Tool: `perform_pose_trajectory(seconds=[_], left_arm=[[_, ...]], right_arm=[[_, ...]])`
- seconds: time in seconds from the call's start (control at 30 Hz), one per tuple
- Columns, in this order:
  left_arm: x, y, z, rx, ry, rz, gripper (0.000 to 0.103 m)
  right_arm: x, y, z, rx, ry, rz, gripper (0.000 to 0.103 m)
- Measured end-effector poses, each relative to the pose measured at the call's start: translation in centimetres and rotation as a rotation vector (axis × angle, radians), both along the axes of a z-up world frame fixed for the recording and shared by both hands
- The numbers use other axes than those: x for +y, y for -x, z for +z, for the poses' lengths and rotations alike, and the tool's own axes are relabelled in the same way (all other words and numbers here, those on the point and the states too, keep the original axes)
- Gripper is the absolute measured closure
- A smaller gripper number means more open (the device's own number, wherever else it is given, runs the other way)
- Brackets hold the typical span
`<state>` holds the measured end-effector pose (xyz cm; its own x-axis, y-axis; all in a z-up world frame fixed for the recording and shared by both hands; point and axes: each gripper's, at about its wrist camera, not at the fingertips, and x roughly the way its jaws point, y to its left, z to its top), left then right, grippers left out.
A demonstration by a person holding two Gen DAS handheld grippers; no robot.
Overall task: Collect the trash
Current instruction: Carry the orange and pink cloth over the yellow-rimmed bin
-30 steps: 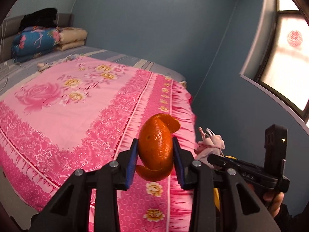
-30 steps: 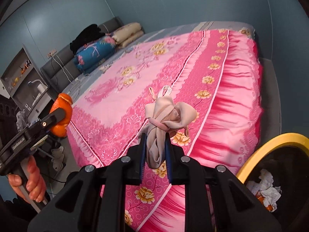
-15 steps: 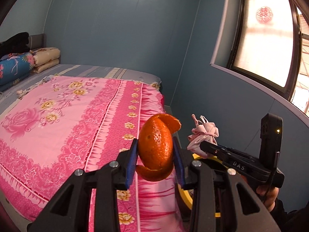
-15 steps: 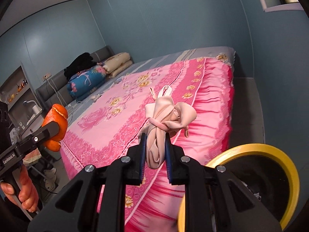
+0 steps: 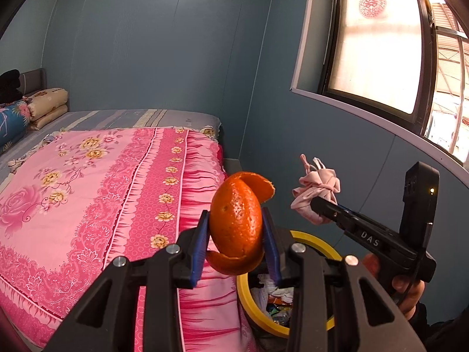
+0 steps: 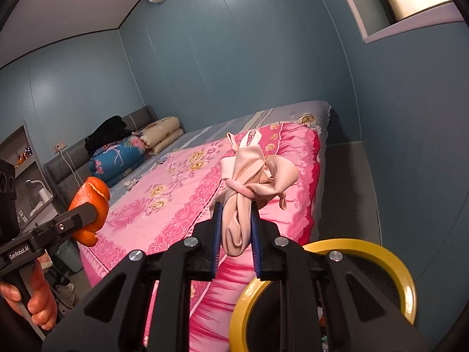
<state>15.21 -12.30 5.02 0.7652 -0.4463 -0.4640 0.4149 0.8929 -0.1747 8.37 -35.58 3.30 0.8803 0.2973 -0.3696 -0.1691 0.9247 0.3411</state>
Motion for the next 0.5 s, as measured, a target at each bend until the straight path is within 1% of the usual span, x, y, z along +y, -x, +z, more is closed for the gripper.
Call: perform_pose_trajectory(seconds=[0.23,0.5], left_arm=[[-2.5,-0.4,0.0,0.009,-0.014,-0.033,0.071],[-5.3,-1.6,-1.2,0.039,-0.017,-0.083,0.071]], right_arm=[[-2.0,1.0,0.7,-0.015,-0.001,-0.055,0.086],[-4.2,1.2,0.0,0.015,-0.017,-0.113,0.086]])
